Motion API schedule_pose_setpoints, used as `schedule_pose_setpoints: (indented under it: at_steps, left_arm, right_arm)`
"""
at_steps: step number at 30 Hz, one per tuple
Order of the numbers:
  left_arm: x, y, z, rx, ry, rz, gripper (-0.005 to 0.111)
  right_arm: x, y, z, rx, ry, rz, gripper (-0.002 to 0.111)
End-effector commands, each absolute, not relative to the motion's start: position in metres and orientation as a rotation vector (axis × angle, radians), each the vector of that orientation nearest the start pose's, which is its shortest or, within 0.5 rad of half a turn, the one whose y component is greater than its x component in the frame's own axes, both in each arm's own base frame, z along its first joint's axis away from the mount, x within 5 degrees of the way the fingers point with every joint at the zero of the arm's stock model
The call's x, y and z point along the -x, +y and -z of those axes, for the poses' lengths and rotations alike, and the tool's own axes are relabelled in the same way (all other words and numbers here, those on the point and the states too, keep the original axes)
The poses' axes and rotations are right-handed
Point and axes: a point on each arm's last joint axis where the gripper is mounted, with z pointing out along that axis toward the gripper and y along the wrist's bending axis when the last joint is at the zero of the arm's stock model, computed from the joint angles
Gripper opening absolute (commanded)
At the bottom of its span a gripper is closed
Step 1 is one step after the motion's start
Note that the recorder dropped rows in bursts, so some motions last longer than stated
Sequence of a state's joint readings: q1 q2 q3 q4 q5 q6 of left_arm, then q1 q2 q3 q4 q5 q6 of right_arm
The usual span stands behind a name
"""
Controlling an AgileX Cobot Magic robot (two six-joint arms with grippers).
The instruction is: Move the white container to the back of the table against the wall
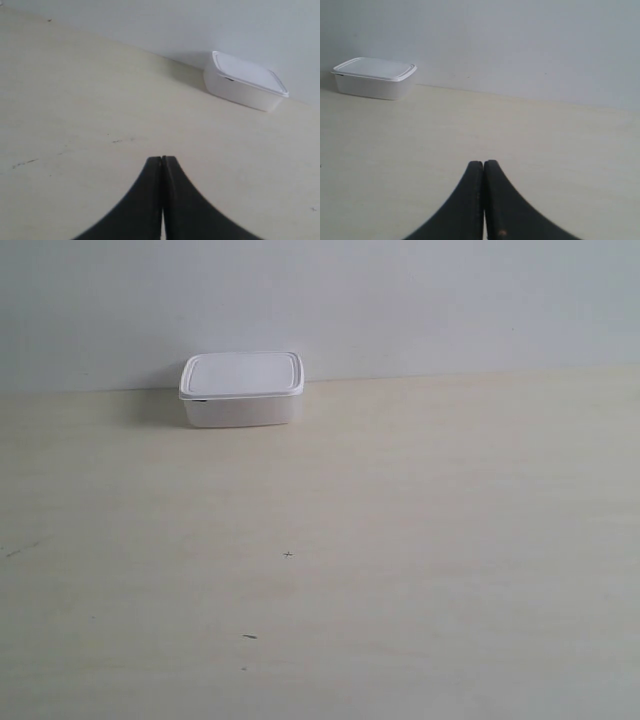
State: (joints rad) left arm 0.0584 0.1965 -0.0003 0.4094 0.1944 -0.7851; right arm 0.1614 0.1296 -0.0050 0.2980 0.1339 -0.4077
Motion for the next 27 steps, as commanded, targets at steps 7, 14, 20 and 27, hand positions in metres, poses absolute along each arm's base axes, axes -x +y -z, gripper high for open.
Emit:
schedule_pose_setpoints:
  at_steps: [7, 14, 20, 27]
  left_arm:
    - [-0.0660, 0.0143, -0.1788, 0.481, 1.866, 0.097, 0.000]
    - [-0.0660, 0.0143, -0.1788, 0.481, 1.866, 0.097, 0.000]
    - [-0.0660, 0.0143, -0.1788, 0.481, 1.866, 0.097, 0.000]
    - [-0.0660, 0.0143, -0.1788, 0.481, 1.866, 0.097, 0.000]
  right_arm:
    - [-0.0645, 0.0136, -0.1939, 0.266, 1.718, -0.060, 0.000]
    - [-0.0645, 0.0136, -0.1939, 0.266, 1.718, -0.060, 0.000]
    - [-0.0645, 0.0136, -0.1939, 0.266, 1.718, -0.060, 0.000]
    - [-0.0645, 0.0136, -0.1939, 0.266, 1.718, -0.060, 0.000]
